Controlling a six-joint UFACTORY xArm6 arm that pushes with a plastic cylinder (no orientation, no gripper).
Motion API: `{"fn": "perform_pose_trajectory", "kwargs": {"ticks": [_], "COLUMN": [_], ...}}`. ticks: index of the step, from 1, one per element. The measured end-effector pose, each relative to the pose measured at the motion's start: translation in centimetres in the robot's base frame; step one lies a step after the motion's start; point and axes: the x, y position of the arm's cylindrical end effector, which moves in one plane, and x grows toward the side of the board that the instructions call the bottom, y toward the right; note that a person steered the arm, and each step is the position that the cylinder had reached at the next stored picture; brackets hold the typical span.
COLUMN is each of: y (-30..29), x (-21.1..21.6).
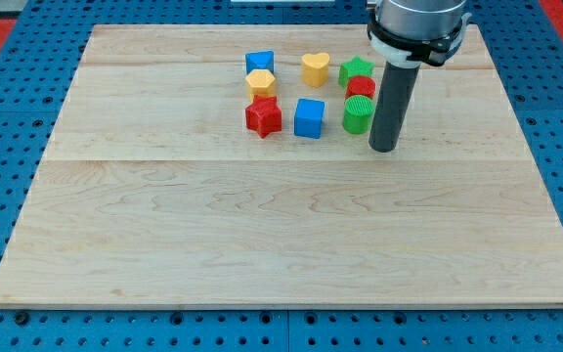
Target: Slide the arm to the left of the red star
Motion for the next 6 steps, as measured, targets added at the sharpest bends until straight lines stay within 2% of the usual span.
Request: {"fn": "perform_pose_trajectory", "kwargs": {"ticks": [1,2,3,4,6], "y": [-4.5,-13.2,-15.6,-23.6,-22.2], "x": [0.5,1.9,0.1,-1.4,-6.0]}}
